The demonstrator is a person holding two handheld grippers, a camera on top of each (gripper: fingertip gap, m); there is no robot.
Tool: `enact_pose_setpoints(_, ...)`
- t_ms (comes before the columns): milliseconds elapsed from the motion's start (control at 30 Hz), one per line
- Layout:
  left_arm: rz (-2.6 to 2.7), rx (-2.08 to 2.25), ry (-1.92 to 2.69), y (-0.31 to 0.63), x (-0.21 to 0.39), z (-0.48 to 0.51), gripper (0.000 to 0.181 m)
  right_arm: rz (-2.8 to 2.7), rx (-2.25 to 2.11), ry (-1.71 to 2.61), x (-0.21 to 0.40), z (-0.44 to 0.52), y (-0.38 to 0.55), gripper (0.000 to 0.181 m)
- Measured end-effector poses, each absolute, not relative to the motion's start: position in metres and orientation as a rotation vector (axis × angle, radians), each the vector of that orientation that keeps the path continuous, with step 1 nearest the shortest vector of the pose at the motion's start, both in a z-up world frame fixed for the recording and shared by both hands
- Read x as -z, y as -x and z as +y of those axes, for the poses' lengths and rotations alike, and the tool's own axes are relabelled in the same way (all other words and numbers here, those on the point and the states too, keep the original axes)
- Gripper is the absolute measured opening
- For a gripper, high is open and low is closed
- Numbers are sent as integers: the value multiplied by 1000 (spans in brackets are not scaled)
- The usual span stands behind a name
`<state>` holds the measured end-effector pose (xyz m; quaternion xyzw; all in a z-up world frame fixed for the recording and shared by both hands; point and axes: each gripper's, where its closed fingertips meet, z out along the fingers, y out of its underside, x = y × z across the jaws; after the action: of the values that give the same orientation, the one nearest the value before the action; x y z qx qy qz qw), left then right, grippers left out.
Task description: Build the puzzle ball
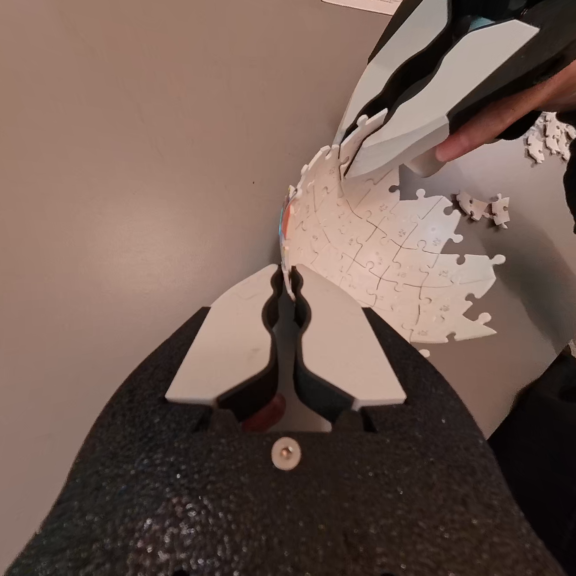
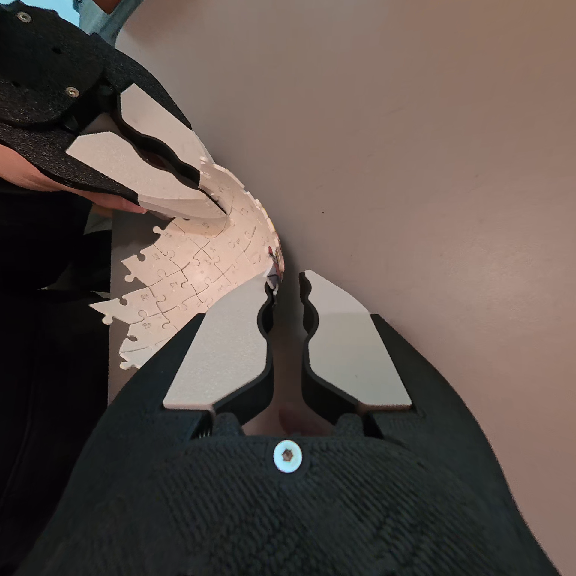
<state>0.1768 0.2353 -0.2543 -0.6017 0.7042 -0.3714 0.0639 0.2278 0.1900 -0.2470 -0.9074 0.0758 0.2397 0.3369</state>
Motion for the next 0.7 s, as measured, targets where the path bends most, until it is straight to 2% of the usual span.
enact_pose_setpoints(167, 2130, 1122, 1815, -177, 255, 233, 4, 178, -645, 2354, 246, 190, -226, 6)
enact_pose_setpoints(467, 2132, 1125, 1790, -178, 254, 233, 4, 149, -654, 2368, 246, 187, -228, 13)
enact_pose_setpoints(700, 2139, 1110, 1760, -179, 254, 233, 4, 114, -656, 2367, 245, 189, -226, 5)
